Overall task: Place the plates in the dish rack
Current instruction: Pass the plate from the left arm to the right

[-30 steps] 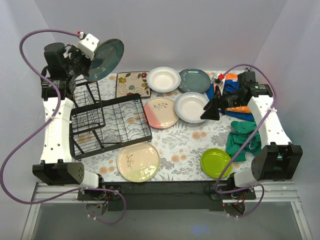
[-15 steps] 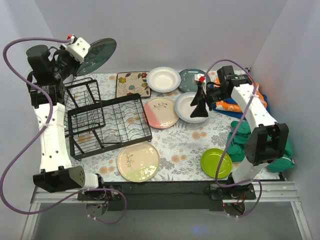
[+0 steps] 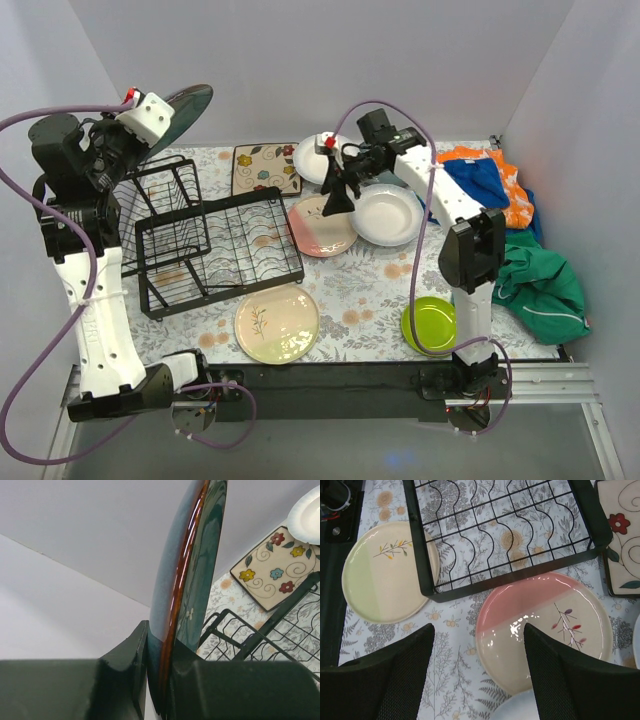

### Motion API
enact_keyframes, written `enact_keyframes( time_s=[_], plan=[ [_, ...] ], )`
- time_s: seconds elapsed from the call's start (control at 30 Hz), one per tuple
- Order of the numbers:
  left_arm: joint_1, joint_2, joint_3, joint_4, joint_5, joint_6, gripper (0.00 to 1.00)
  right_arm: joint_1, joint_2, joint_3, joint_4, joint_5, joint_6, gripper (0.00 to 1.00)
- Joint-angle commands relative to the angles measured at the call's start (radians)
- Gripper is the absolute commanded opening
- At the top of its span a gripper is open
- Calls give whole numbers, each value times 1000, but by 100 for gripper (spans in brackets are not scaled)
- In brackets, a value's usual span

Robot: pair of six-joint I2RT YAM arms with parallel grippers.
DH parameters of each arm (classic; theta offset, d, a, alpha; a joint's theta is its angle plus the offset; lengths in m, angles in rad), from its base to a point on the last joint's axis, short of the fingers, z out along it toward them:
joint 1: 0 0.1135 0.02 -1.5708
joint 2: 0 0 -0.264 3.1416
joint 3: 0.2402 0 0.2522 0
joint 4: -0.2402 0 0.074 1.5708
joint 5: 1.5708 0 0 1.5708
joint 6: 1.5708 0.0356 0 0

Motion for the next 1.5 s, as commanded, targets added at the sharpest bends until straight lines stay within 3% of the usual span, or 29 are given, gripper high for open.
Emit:
enact_keyframes(
  time_s=[0.0, 0.17, 0.33, 0.4, 0.53, 0.57, 0.63, 0.67, 0.7, 0.73, 0.83, 1.0, 1.23, 1.4, 1.47],
  plan=[
    [3, -38, 84, 75, -56, 41, 0, 80, 36, 69, 111, 97, 201, 77],
    [2, -45, 101, 42, -45, 38, 0, 106, 45, 78, 175, 59, 252, 79],
    [2, -24, 133, -31, 34, 2, 0, 85, 25, 168, 201, -42, 70, 83],
    [3, -27, 135, -45, 71, -8, 0, 72, 8, 176, 290, -85, 60, 86],
    [3, -39, 122, -59, 97, -9, 0, 69, -12, 152, 615, -155, 254, 90],
    [3, -42, 124, -60, 107, -14, 0, 69, -12, 140, 708, -180, 404, 90],
    [3, -35, 145, -79, 156, -28, 0, 71, 2, 127, 1053, -241, 621, 91],
    [3, -27, 156, -83, 171, -49, 0, 74, 10, 123, 1176, -243, 840, 92],
    [2, -24, 167, -99, 201, -57, 0, 79, 31, 136, 1353, -232, 916, 92],
    [2, -24, 179, -102, 212, -68, 0, 88, 50, 164, 1391, -226, 962, 93],
    [3, -30, 181, -112, 240, -89, 0, 108, 116, 288, 1441, -229, 1082, 93],
    [2, -48, 159, -103, 278, -118, 0, 158, 96, 233, 1471, -185, 1093, 94],
    [3, -38, 173, -83, 361, -154, 0, 184, 125, 291, 1476, -128, 1111, 95],
    [3, -38, 159, -77, 419, -218, 0, 201, 128, 279, 1525, -133, 1195, 89],
    [3, -41, 139, -71, 433, -233, 0, 209, 130, 270, 1545, -137, 1223, 82]
  ],
)
